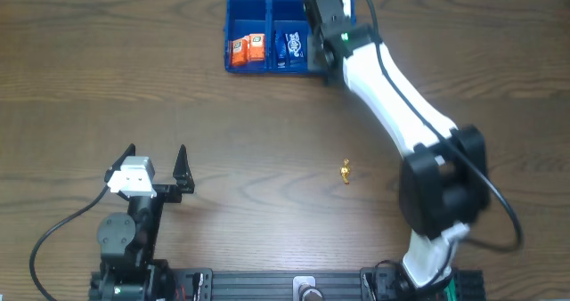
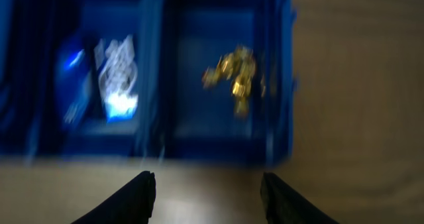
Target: Sort Candies Into Trays
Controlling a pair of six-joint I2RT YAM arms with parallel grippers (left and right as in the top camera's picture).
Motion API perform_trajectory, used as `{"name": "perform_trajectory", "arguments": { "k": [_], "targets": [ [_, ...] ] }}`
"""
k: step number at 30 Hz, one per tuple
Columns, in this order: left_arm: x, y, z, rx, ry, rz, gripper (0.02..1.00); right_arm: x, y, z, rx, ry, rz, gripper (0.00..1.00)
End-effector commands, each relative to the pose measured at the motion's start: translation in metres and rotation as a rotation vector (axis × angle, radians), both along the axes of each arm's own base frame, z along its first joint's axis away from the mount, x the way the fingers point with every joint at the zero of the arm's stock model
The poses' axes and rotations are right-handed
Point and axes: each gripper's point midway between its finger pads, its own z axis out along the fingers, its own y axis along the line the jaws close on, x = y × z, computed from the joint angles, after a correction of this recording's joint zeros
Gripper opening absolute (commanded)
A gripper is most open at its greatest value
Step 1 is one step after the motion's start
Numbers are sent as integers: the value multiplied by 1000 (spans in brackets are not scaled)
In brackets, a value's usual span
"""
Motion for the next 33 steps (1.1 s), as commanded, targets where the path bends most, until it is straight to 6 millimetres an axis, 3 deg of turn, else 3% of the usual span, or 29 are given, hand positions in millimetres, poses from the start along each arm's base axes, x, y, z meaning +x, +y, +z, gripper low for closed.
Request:
{"name": "perform_trajectory", "arguments": {
  "k": [1,3,5,8,12,25,32,33],
  "targets": [
    [-1,-1,-16,4,48,-9,998,-85,1,21,92,24,65,544],
    [-1,-1,-16,4,48,-9,998,-117,-4,5,107,83,55,546],
    [-1,-1,-16,4,48,-9,998,-158,-12,-24,118,180,31,546],
    [-1,-1,-16,4,48,-9,998,-190,-21,-58,122,281,-8,546],
    [-1,-1,-16,4,48,-9,998,-216,-34,-95,90,376,-54,544],
    [-1,-1,-16,4,48,-9,998,-221,-37,-128,49,447,-68,527],
    [-1,-1,-16,4,48,-9,998,-220,-36,-136,45,454,-69,419],
    [-1,-1,-16,4,48,-9,998,-220,-36,-136,44,456,-69,364]
  ]
}}
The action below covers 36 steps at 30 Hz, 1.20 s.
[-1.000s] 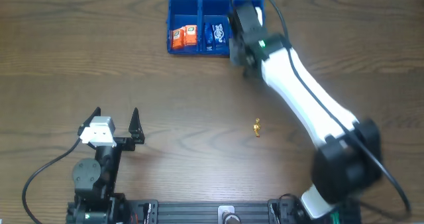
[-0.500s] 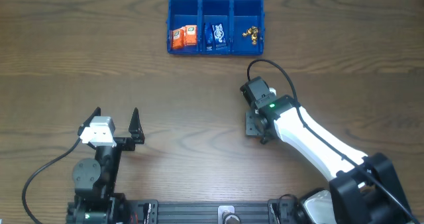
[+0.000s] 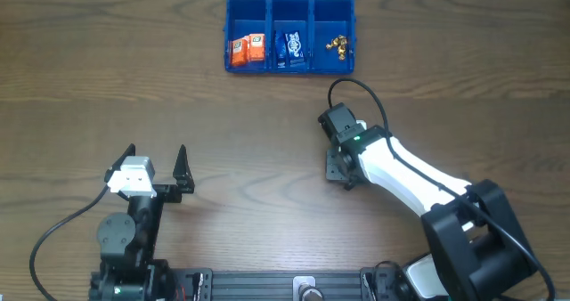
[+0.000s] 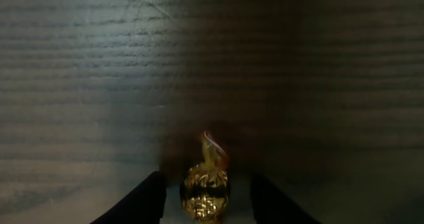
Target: Sort Candies Into Trays
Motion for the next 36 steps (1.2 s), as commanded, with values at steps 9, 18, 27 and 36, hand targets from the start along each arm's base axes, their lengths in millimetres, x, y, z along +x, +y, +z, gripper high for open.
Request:
{"name": "perform_trajectory", "arguments": {
  "k": [9,18,27,36],
  "targets": [
    [-1,-1,-16,4,48,-9,998,2,1,-5,-5,-2,-8,180],
    [-1,-1,-16,4,48,-9,998,62,24,72,22,-169,26,169],
    [-1,-1,-16,4,48,-9,998,186,26,200,38,-521,9,174],
    [-1,-1,-16,4,48,-9,996,275,3,173,-38,-579,-56,176]
  ]
}}
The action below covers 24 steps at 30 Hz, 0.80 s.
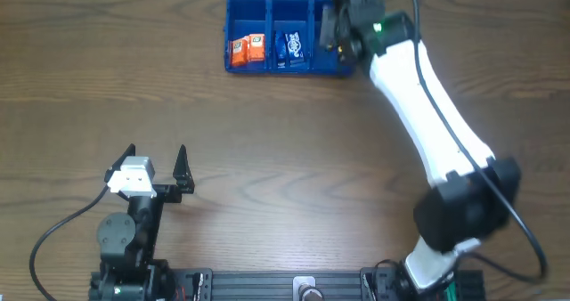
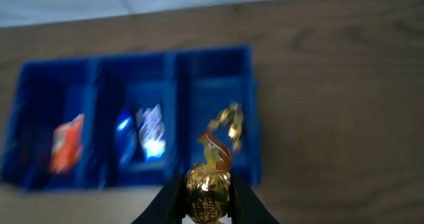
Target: Sort Candies Into Trays
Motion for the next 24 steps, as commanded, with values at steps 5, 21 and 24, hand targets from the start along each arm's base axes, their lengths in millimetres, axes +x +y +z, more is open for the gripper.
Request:
{"name": "perform_trajectory", "arguments": {
  "k": [5,21,24],
  "targets": [
    [-1,-1,-16,4,48,-9,998,36,-12,-59,-82,37,-17,266],
    [-1,-1,-16,4,48,-9,998,16,-6,-8,-85,-64,22,757],
    [-1,-1,-16,4,48,-9,998,-3,-14,25,-65,-126,17,798]
  ]
}}
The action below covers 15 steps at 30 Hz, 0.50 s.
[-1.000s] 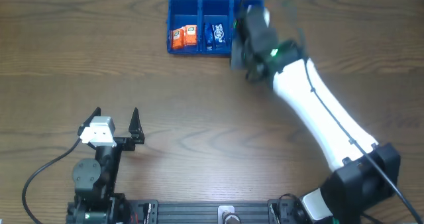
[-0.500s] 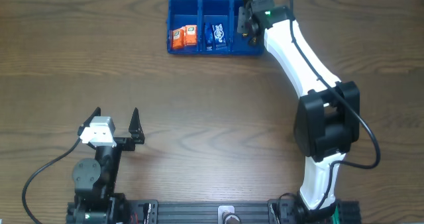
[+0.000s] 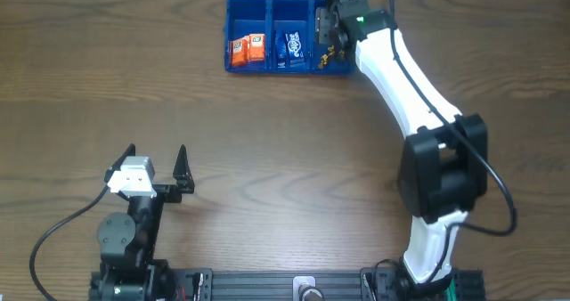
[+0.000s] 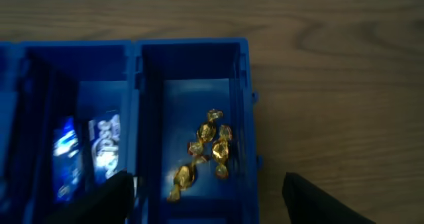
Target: Sort Candies Into Trays
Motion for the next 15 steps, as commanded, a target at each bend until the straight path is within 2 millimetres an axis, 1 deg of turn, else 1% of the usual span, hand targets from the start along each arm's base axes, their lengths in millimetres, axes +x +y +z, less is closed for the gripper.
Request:
{"name": "perform_trajectory", "arguments": {
  "k": [1,4,5,7,8,9,11,13,15],
  "targets": [
    [-1,-1,-16,4,48,-9,998,-38,-17,92,28,-176,-2,816],
    [-1,-1,-16,4,48,-9,998,-68,-43,122,42,-245,-31,847],
    [-1,-1,-16,4,48,-9,998,-79,-51,129,40,-271,-33,855],
    [-1,-1,-16,4,48,-9,998,-103,-67,136,36,-321,-40,919],
    [-1,-1,-16,4,48,-9,996,-118,-76,136,32,-350,-45,963],
    [-1,-1,-16,4,48,-9,996,-127,-82,135,25,-366,-46,1000],
    [-1,-1,-16,4,48,-9,998,-158,-99,125,23,-408,-67,998],
    [-1,-1,-16,4,48,-9,998,-180,-111,115,25,-430,-87,998],
    [-1,-1,-16,4,48,-9,998,-208,-125,102,24,-452,-115,998]
  ]
}}
